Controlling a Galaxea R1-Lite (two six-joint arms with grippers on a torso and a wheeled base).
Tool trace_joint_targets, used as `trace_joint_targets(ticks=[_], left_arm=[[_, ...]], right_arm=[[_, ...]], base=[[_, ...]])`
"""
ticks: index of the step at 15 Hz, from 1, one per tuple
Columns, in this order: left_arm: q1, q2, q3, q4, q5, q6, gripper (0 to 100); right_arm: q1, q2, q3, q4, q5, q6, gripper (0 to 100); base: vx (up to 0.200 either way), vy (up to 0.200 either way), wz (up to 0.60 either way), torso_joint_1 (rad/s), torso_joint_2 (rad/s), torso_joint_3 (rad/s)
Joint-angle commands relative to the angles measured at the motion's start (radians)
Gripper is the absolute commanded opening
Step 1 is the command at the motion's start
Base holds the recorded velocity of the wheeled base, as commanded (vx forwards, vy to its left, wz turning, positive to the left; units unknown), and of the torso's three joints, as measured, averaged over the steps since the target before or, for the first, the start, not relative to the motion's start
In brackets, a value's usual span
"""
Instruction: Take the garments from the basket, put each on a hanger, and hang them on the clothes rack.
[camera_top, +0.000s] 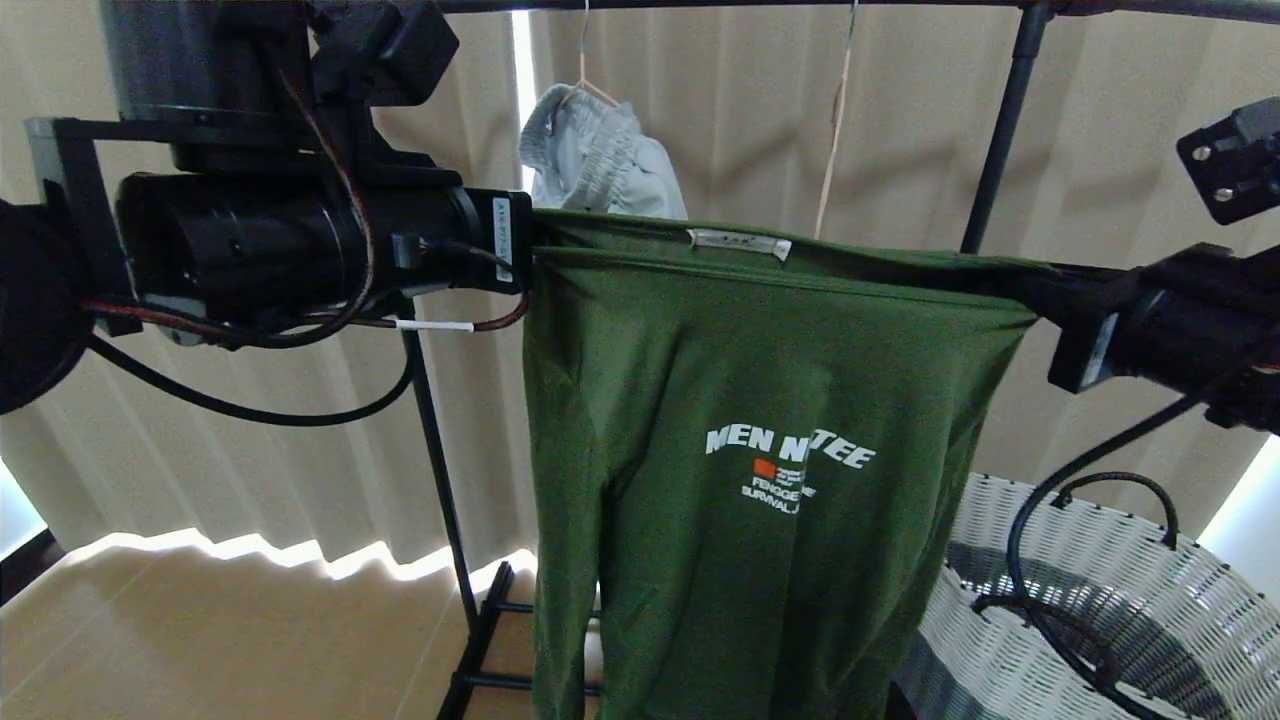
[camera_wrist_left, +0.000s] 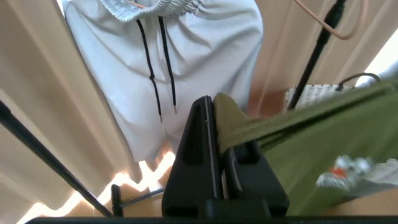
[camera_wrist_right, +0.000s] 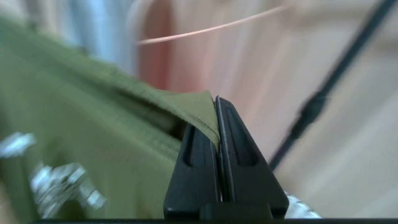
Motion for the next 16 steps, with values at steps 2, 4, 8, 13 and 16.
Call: trace_joint_targets(ticks=[2, 4, 8, 13, 16], left_arm=[[0.002, 0.034, -0.029, -0.023, -0.001, -0.002, 0], [0.0, 0.039, -0.039, -0.023, -0.001, -0.002, 0], [0.002, 0.033, -0.026, -0.01, -0.001, 0.007, 0], [0.011, -0.085, 0.033, 0.12, -0.006, 0.084, 0], [0.003, -0.174, 0.049, 0.214, -0.073, 0.093, 0]], right_arm=[[0.051, -0.134, 0.04, 0.064, 0.084, 0.022, 0], [0.114, -0.153, 0.065, 0.076, 0.116, 0.046, 0], [0.121, -0.114, 0.062, 0.041, 0.11, 0.049, 0], [0.088, -0.013, 0.025, -0.145, 0.111, 0.051, 0], [0.086, 0.096, 0.009, -0.333, 0.119, 0.052, 0]], base=[[0.0, 0.0, 0.0, 0.0, 0.0, 0.0], [0.0, 0.0, 0.0, 0.0, 0.0, 0.0], [0.0, 0.0, 0.0, 0.0, 0.0, 0.0], [0.0, 0.0, 0.0, 0.0, 0.0, 0.0], [0.0, 0.0, 0.0, 0.0, 0.0, 0.0]])
